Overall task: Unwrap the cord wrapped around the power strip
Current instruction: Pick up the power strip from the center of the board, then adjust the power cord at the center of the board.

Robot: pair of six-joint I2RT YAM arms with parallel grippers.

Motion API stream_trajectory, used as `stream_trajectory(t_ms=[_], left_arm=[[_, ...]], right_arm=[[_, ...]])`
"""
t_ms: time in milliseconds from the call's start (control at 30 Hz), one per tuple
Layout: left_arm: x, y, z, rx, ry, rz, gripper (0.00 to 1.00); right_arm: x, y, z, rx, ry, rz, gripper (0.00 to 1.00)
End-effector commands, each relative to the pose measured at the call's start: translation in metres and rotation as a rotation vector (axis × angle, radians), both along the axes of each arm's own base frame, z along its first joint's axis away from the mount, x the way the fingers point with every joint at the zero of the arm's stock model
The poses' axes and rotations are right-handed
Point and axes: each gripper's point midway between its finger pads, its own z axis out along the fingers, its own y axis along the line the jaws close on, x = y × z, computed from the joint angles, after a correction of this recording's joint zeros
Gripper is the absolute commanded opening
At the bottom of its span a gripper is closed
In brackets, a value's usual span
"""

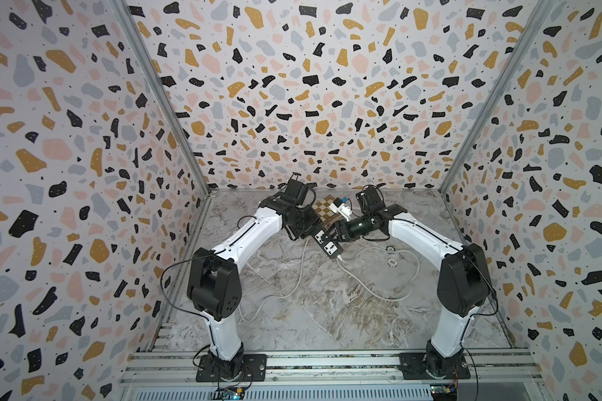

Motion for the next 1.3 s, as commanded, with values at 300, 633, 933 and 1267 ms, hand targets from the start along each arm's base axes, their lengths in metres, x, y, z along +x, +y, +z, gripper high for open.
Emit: stream_trajectory(t_ms=[300, 633, 933, 1267], left_arm=[[0.02, 0.015, 0.003, -0.041, 0.056, 0.234, 0.0], [0.026, 0.028, -0.008, 0.003, 0.078, 0.272, 0.0], [0.033, 0.031, -0.008, 0.023, 0.064, 0.277, 0.0], [0.042, 0.033, -0.006, 0.037, 0.051, 0.29, 0.0]], right_arm=[[-0.057, -0.112, 0.011, -0.363, -0.371, -0.258, 0.84], [-0.085, -0.092, -0.072, -0.629, -0.688, 0.138, 0.71], [-0.049, -0.073, -0.123, -0.769, -0.84, 0.404, 0.71], [-0.034, -0.068, -0.158, -0.809, -0.82, 0.498, 0.42]])
